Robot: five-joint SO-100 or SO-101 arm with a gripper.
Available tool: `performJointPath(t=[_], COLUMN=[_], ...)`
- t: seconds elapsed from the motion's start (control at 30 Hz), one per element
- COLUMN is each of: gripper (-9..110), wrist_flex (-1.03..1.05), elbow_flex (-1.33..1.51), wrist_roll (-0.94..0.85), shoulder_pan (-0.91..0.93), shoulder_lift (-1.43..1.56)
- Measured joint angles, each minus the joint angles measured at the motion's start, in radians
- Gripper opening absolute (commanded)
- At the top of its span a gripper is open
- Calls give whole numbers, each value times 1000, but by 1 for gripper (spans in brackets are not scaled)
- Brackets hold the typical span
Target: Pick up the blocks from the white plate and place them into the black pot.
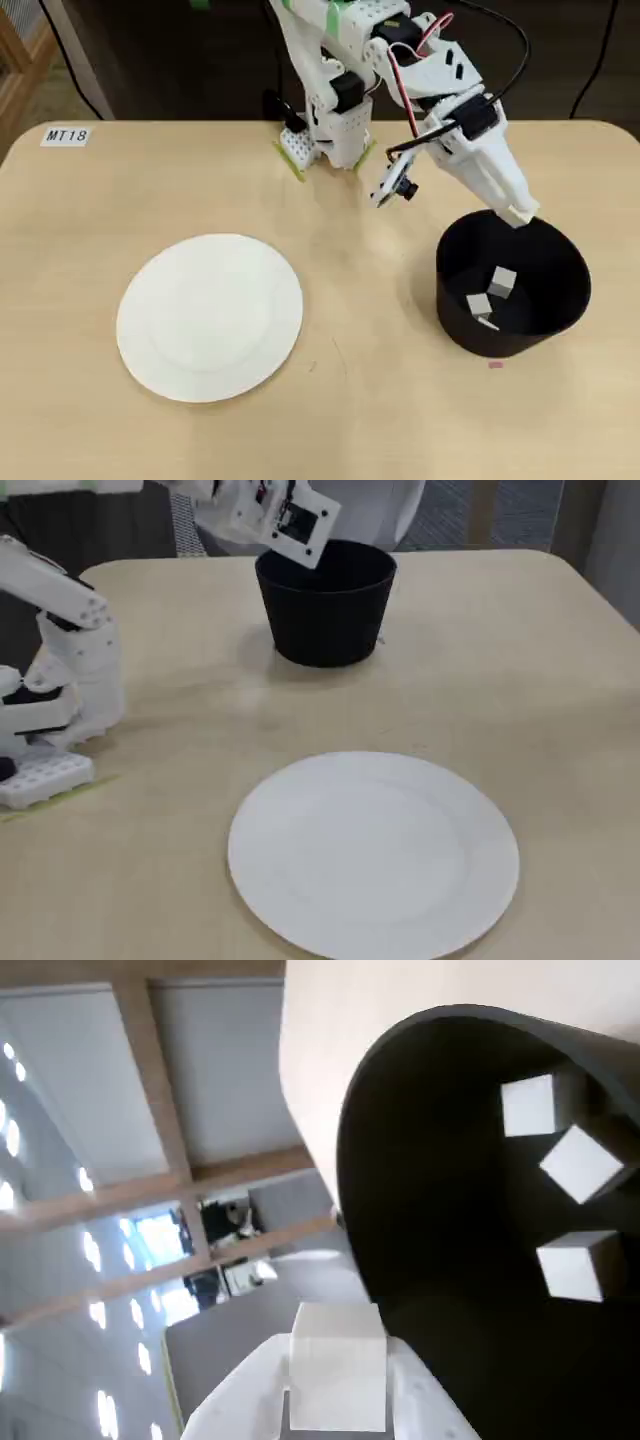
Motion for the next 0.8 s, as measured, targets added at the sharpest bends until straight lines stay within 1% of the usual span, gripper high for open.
performJointPath(t=[0.23,0.33,0.4,0.5,0.53,0.57,0.6,0.7,0.8], gripper=[-2,22,34,41,41,39,33,-2,-2], wrist_flex=[-64,-72,-67,-51,-44,-35,-25,-11,21], elbow_flex=[0,0,0,0,0,0,0,0,0], wrist_roll=[-11,-14,-38,-67,-71,-74,-74,-64,-51], shoulder_pan=[14,17,18,18,18,18,18,31,81], shoulder_lift=[-103,-117,-117,-117,-117,-117,-117,-115,-81])
